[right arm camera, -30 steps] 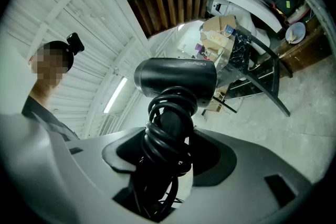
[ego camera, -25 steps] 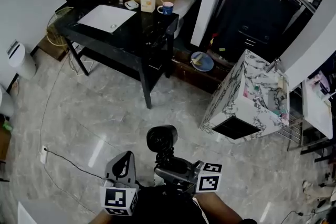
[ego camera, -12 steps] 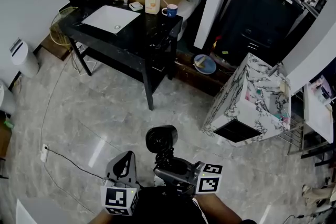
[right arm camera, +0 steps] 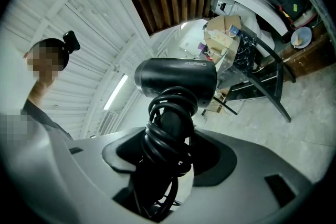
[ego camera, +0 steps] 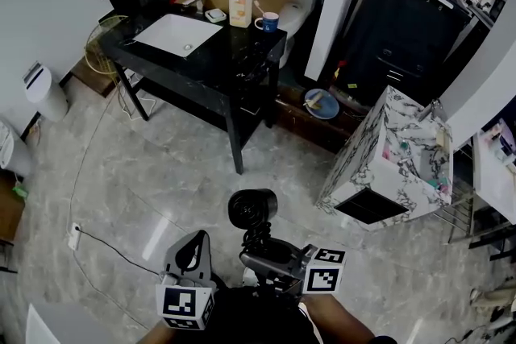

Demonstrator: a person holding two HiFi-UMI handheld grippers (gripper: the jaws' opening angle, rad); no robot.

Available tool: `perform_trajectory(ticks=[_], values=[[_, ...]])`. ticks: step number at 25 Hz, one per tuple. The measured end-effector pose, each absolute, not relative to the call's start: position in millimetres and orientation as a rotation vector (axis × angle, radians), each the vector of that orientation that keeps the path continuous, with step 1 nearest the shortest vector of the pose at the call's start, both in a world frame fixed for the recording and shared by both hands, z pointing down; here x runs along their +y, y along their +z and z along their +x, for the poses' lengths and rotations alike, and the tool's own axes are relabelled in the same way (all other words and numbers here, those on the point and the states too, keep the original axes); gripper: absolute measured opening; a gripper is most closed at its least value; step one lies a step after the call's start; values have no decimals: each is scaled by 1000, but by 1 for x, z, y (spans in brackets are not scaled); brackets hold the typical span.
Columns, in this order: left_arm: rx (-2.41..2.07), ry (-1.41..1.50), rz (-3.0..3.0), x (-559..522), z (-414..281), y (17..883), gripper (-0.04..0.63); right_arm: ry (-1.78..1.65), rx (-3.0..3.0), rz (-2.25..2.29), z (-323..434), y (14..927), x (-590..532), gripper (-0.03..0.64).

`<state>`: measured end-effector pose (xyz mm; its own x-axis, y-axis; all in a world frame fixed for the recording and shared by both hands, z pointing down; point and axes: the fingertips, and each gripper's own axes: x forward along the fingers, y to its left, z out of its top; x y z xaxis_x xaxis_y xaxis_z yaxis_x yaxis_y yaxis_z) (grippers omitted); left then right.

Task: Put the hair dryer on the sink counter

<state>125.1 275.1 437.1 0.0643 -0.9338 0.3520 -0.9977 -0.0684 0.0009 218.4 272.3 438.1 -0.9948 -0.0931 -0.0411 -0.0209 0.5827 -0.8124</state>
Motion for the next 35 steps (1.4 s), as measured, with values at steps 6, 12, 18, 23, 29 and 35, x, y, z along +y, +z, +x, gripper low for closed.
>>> perform_trajectory(ticks=[6,12,18,23,29,35], values=[[-1976,371,2088,265,103,434,8,-1422,2726,-151,204,444,259,270],[-1934,363,2115,234,71,434,8,-1404,2735,-189,172,442,238,270],[-1886,363,2157,195,34,429,8,-1418,2710,-246,132,436,204,270],[-1864,342,2183,165,-5,425,8,-1404,2705,-299,96,429,174,270],[-1853,317,2215,143,-53,414,8,-1379,2691,-374,55,418,149,270],[-1838,312,2253,134,-101,406,8,-1342,2677,-429,11,412,134,270]])
